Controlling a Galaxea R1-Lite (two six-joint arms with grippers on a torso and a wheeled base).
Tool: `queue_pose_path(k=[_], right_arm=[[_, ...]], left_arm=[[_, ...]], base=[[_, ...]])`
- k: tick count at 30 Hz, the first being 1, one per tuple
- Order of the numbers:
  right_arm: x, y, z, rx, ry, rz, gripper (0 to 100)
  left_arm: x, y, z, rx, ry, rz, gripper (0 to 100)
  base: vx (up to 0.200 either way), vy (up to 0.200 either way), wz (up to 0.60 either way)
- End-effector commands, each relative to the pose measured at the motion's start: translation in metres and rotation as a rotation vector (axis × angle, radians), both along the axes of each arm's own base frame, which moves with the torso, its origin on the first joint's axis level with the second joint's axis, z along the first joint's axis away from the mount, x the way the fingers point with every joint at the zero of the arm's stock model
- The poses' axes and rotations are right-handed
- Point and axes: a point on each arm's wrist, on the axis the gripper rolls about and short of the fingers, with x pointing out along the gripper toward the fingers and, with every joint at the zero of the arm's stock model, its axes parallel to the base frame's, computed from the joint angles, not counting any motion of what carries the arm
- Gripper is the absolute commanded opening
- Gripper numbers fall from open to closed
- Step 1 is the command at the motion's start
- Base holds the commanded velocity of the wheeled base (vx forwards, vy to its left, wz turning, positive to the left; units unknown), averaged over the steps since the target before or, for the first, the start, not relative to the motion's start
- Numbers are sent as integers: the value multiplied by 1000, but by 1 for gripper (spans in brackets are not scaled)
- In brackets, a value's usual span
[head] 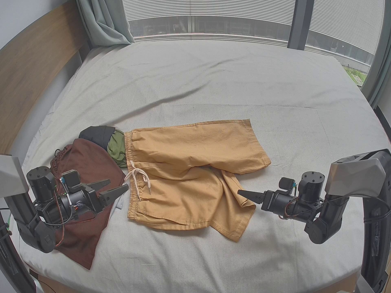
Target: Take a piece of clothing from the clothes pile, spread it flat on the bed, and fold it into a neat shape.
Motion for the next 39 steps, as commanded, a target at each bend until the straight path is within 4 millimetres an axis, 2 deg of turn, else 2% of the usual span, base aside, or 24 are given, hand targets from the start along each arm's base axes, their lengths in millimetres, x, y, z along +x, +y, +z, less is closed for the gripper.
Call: queue_pose_path(k=[1,14,15,22,31,33,34,36,37,39], right_arm=[[-1,3,-6,-5,17,9,100],[-1,5,-10,-7,23,15,100],[0,5,-10,-6,21,15,0],[2,5,-16,-14,28,12,0],[5,-1,-11,-15,11,-17,0],[6,-4,-11,-15,7,-28,0],[11,-14,-9,-16,-8,-57,0],[13,-15,-8,-16,-15,-63,0],[21,-26,-6,-20,-43,-94,0],[26,-32,-6,-21,-57,-113,0]], left_arm=[[0,0,0,0,-1,0,100],[0,0,0,0,-1,-2,100],[0,0,0,0,-1,-2,100],[0,0,1,0,-3,-2,100],[0,0,0,0,-1,-2,100],[0,0,0,0,-1,-2,100],[0,0,0,0,-1,-2,100],[0,0,0,0,-1,-2,100],[0,0,0,0,-1,-2,100],[0,-1,0,0,-3,-3,100]], base=[[0,0,0],[0,0,0],[0,0,0],[0,0,0],[0,0,0],[0,0,0],[0,0,0],[0,0,0],[0,0,0],[0,0,0]])
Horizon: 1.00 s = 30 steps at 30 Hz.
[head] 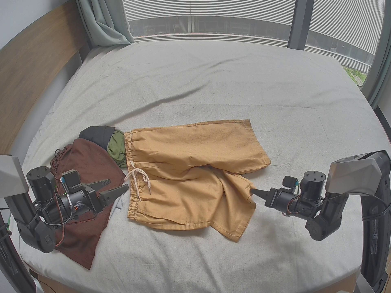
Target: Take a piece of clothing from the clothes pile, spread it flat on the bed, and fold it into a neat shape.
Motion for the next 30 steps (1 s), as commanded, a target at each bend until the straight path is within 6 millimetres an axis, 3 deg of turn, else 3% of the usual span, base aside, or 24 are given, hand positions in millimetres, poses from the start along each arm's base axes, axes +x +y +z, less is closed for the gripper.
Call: queue_pose_path(k=[1,10,18,24,30], right_arm=[[15,-20,4,0,-47,-60,0],[30,-34,9,8,-97,-106,0],[39,-34,5,10,-112,-107,0],[51,-48,-11,-26,-101,-142,0],[60,-55,-8,-23,-124,-162,0]], left_arm=[[0,0,0,0,-1,0,100],[1,0,0,-2,-3,0,100],[1,-1,1,-3,-2,-1,100],[1,-1,2,-6,-5,-4,100],[1,-1,1,-5,-2,-4,100]], base=[[0,0,0],[0,0,0],[0,0,0],[0,0,0],[0,0,0]])
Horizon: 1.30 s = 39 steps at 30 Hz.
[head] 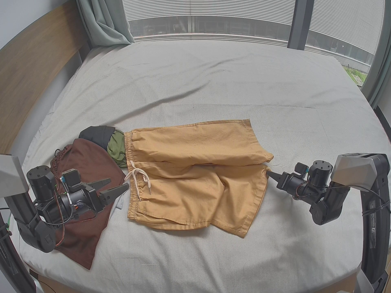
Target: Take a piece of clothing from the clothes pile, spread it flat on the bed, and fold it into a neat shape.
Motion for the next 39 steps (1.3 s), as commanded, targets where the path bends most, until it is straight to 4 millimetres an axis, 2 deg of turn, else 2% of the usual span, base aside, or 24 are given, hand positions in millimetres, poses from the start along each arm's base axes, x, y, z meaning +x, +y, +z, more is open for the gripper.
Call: queue_pose_path(k=[1,9,18,19,25,31,34,39], right_arm=[[7,-5,-1,2,-17,-15,0],[15,-10,1,4,-43,-28,0],[15,-8,2,-1,-61,-21,0],[15,-8,2,-10,-69,-21,100],[4,-10,-1,-81,-73,-9,100],[-26,-5,4,-141,-37,33,100],[-46,7,8,-151,-17,88,100],[-57,18,7,-154,6,126,100]], left_arm=[[0,0,-1,1,4,-1,100],[0,0,-2,0,6,-1,100],[1,0,-3,1,11,-1,100],[1,0,-3,1,11,-1,100],[1,0,-3,1,11,-1,100],[0,0,-3,3,9,-3,100],[0,0,-3,5,8,-1,100],[0,0,-3,6,9,-2,100]], base=[[0,0,0],[0,0,0],[0,0,0],[0,0,0],[0,0,0],[0,0,0],[0,0,0],[0,0,0]])
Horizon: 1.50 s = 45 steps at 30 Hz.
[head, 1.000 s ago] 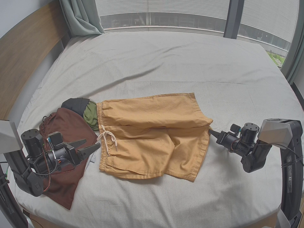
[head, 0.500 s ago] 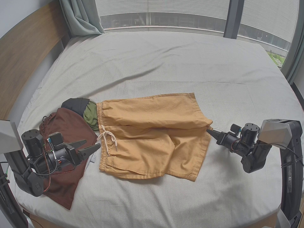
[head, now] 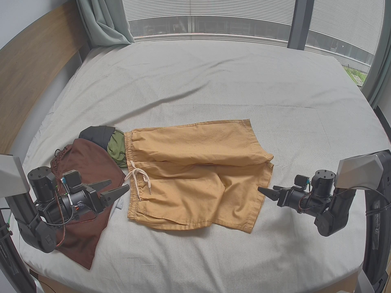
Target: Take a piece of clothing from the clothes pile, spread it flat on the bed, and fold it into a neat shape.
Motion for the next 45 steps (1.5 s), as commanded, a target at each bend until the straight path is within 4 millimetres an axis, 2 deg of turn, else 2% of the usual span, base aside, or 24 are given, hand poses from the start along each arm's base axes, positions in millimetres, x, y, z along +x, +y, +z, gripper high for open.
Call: queue_pose_path(k=[1,8,31,45], right_arm=[[-14,11,8,-5,10,40,100],[-22,14,4,-10,47,55,100],[-70,43,-21,-47,234,177,100],[-78,62,-26,-2,302,214,100]], left_arm=[[0,0,0,0,1,-1,100],[0,0,0,1,1,2,100],[1,1,0,1,-1,5,100],[0,1,-1,1,2,5,100]], base=[[0,0,0],[0,0,0],[0,0,0],[0,0,0]])
